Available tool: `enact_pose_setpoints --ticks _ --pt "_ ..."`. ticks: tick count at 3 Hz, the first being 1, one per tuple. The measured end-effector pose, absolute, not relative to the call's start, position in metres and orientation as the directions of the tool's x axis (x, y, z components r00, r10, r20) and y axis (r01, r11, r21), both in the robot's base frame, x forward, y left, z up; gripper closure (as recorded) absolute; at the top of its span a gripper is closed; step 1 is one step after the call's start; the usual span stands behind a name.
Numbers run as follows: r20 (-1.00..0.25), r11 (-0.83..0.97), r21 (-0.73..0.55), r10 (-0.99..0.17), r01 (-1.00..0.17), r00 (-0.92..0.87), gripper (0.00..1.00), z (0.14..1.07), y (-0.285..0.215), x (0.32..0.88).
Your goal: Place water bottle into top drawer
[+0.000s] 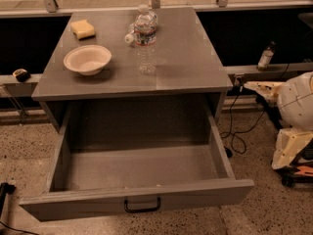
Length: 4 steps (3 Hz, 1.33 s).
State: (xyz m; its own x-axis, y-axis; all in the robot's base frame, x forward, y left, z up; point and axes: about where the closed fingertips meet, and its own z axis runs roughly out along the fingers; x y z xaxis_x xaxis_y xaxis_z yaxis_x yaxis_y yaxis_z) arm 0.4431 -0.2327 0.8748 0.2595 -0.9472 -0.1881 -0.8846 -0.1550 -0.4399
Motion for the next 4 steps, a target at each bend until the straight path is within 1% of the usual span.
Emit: enact_pose_setpoints --ticks 1,2,3,4 --pt "-0.189 -0.155 -0.440 -0.947 -0.884 0.259 0.00 0.875 -0.233 0.443" --pt "-0.230 -0.121 -0.467 -0.940 -0.876 0.252 0.00 0.872 -0.224 0.459" --pt "-0.362 -0.091 -0.518 -0.878 -0.851 0.314 0.00 0.876 -0.175 0.519" --pt "-0.506 -0.056 -0.582 -0.756 -0.811 0.416 0.00 0.903 -0.117 0.584"
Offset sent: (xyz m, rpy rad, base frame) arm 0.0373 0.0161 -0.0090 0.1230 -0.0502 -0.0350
